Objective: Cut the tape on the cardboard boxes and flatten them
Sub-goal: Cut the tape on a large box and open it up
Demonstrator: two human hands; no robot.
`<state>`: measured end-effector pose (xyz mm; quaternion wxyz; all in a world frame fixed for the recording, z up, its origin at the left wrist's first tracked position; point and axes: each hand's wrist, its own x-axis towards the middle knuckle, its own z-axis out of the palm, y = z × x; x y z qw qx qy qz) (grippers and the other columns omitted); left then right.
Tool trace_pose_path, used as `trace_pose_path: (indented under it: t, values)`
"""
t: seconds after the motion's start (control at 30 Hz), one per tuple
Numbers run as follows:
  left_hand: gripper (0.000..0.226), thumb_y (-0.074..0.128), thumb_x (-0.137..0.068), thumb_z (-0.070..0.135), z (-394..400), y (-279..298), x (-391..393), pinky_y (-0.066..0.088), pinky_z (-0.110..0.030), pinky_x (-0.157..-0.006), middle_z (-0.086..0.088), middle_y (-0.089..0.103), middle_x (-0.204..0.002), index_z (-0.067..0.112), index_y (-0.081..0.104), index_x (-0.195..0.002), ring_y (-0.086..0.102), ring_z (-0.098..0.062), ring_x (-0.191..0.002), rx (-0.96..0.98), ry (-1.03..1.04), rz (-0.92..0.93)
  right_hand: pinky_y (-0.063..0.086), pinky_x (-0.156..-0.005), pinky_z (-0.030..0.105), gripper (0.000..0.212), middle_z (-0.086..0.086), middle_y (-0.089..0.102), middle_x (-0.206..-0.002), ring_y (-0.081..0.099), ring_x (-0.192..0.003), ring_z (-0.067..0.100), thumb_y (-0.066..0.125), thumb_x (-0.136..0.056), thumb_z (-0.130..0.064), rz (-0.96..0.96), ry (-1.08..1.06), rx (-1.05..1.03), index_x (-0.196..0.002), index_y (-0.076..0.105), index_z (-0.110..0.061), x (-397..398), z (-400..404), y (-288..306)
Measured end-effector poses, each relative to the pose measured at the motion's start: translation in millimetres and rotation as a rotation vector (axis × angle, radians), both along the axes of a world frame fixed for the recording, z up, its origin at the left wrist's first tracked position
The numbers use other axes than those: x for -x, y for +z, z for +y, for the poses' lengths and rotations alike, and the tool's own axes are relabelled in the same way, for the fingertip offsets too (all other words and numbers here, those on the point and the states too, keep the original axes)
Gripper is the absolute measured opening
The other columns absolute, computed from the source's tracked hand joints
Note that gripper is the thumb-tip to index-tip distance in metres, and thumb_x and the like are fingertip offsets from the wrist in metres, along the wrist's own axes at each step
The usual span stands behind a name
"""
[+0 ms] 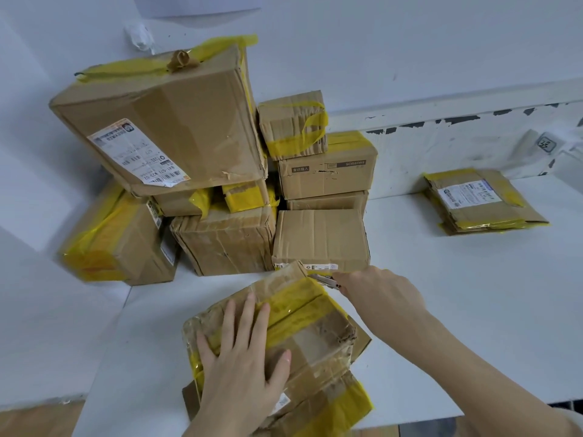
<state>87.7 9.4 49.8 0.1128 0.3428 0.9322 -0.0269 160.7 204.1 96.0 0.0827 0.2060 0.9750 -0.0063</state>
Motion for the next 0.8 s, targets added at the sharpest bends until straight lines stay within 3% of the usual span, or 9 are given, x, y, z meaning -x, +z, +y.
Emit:
trace_pose_path:
  t: [0.07, 0.17, 0.23, 0.33, 0.5, 0.63, 0.7, 0.8]
  values:
    - [0.088, -0.003, -0.071, 0.066, 0.4, -6.0, 0.6, 0.012, -0.066, -0.106, 0.006, -0.025, -0.152, 0.030, 0.007, -0.150, -0.014, -0.030, -0.143, -0.017, 0.003, 0.041, 0.027, -0.047, 0.025, 0.021, -0.005, 0.030, -0.065, 0.043, -0.068, 0.021, 0.040, -0.099, -0.010, -0.012, 0.030, 0.027, -0.112, 0.052, -0.021, 1.2, 5.9, 1.3]
    - [0.091, -0.017, -0.061, 0.067, -2.7, -13.4, -0.6, -0.001, -0.061, -0.110, 0.013, -0.052, -0.132, 0.035, -0.017, -0.146, -0.041, -0.025, -0.129, 0.043, 0.019, -0.011, 0.033, -0.057, 0.027, 0.016, -0.005, 0.031, -0.067, 0.044, -0.069, 0.021, 0.038, -0.100, -0.012, -0.036, 0.047, 0.088, -0.100, 0.049, -0.022, -2.6, 11.6, 2.2]
    - [0.091, -0.020, -0.059, 0.067, -2.5, -15.0, 0.2, -0.004, -0.060, -0.110, 0.014, -0.059, -0.125, 0.035, -0.022, -0.144, -0.047, -0.022, -0.121, 0.067, 0.019, -0.023, 0.035, -0.059, 0.027, 0.015, -0.004, 0.036, -0.069, 0.046, -0.072, 0.023, 0.033, -0.102, -0.018, -0.047, 0.052, 0.145, -0.093, 0.044, -0.022, -7.7, 13.9, 3.1]
    - [0.092, -0.021, -0.058, 0.067, -1.8, -15.1, -1.5, -0.006, -0.060, -0.110, 0.014, -0.061, -0.122, 0.035, -0.022, -0.144, -0.045, -0.022, -0.123, 0.090, 0.025, -0.048, 0.033, -0.052, 0.026, 0.021, -0.004, 0.039, -0.071, 0.046, -0.073, 0.022, 0.029, -0.103, -0.025, -0.061, 0.078, 0.212, -0.095, 0.048, -0.021, -15.8, 19.2, 2.5]
    - [0.093, -0.021, -0.057, 0.066, -1.1, -13.5, -2.5, -0.005, -0.060, -0.110, 0.012, -0.060, -0.123, 0.035, -0.022, -0.144, -0.042, -0.026, -0.129, 0.121, 0.029, -0.054, 0.036, -0.061, 0.028, 0.026, -0.005, 0.039, -0.072, 0.052, -0.082, 0.022, 0.027, -0.103, -0.024, -0.076, 0.118, 0.221, -0.107, 0.053, -0.020, -21.8, 23.2, -1.4]
    - [0.084, -0.012, -0.070, 0.071, -2.0, -14.5, -1.2, -0.006, -0.061, -0.109, 0.010, -0.060, -0.122, 0.033, -0.023, -0.144, -0.037, -0.029, -0.134, 0.136, 0.033, -0.040, 0.028, -0.050, 0.021, 0.022, -0.008, 0.033, -0.068, 0.040, -0.064, 0.010, 0.024, -0.103, -0.025, -0.103, 0.149, 0.200, -0.100, 0.046, -0.026, -31.4, 25.8, -1.0]
    - [0.079, -0.001, -0.079, 0.070, -1.6, -14.4, 0.3, -0.006, -0.062, -0.109, 0.008, -0.060, -0.121, 0.032, -0.024, -0.144, -0.035, -0.030, -0.136, 0.136, 0.044, -0.046, 0.028, -0.049, 0.020, 0.023, -0.008, 0.034, -0.068, 0.038, -0.063, 0.009, 0.024, -0.103, -0.028, -0.111, 0.141, 0.225, -0.103, 0.048, -0.027, -37.6, 26.9, -0.2]
    - [0.083, -0.002, -0.073, 0.068, -0.8, -14.2, 0.2, -0.006, -0.062, -0.110, 0.008, -0.059, -0.123, 0.033, -0.024, -0.144, -0.033, -0.030, -0.137, 0.137, 0.052, -0.053, 0.028, -0.049, 0.020, 0.027, -0.008, 0.034, -0.067, 0.044, -0.068, 0.015, 0.023, -0.103, -0.028, -0.109, 0.149, 0.181, -0.110, 0.048, -0.026, -45.1, 27.9, -1.0]
